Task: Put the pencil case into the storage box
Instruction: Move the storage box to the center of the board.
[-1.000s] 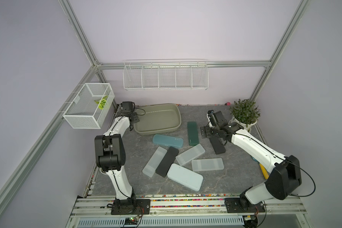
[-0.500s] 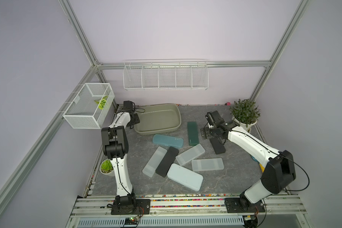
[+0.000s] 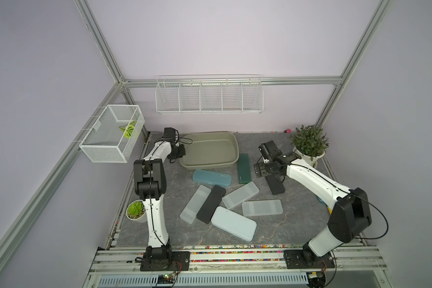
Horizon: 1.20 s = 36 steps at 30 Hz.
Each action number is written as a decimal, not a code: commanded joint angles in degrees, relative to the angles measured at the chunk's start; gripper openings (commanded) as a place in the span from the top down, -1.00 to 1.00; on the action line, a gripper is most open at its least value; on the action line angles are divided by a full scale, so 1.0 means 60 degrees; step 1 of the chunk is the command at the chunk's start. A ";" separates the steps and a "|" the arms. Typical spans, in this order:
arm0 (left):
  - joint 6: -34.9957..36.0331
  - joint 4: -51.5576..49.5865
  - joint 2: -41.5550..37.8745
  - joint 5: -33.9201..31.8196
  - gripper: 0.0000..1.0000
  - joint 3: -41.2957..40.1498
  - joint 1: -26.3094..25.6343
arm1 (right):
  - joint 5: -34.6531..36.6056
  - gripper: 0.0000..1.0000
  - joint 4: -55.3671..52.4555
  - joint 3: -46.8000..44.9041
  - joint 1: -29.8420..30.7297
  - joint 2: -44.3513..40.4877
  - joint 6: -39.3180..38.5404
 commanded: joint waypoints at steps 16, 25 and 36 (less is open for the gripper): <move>-0.0485 0.0687 -0.1867 -0.0261 0.51 -0.2672 -0.1556 | -0.1700 -0.98 0.0091 -0.1960 -0.1818 -0.0461 0.1059; -0.1006 0.0577 -0.3117 -0.1299 -0.32 -0.2364 -0.1558 | -0.1525 -0.98 -0.0089 -0.1199 -0.1963 0.0985 0.0531; -0.1456 -0.0030 -0.4399 -0.2091 -0.38 -0.1889 -0.1542 | -0.1599 -0.98 -0.0276 -0.0328 -0.2424 0.2554 0.0178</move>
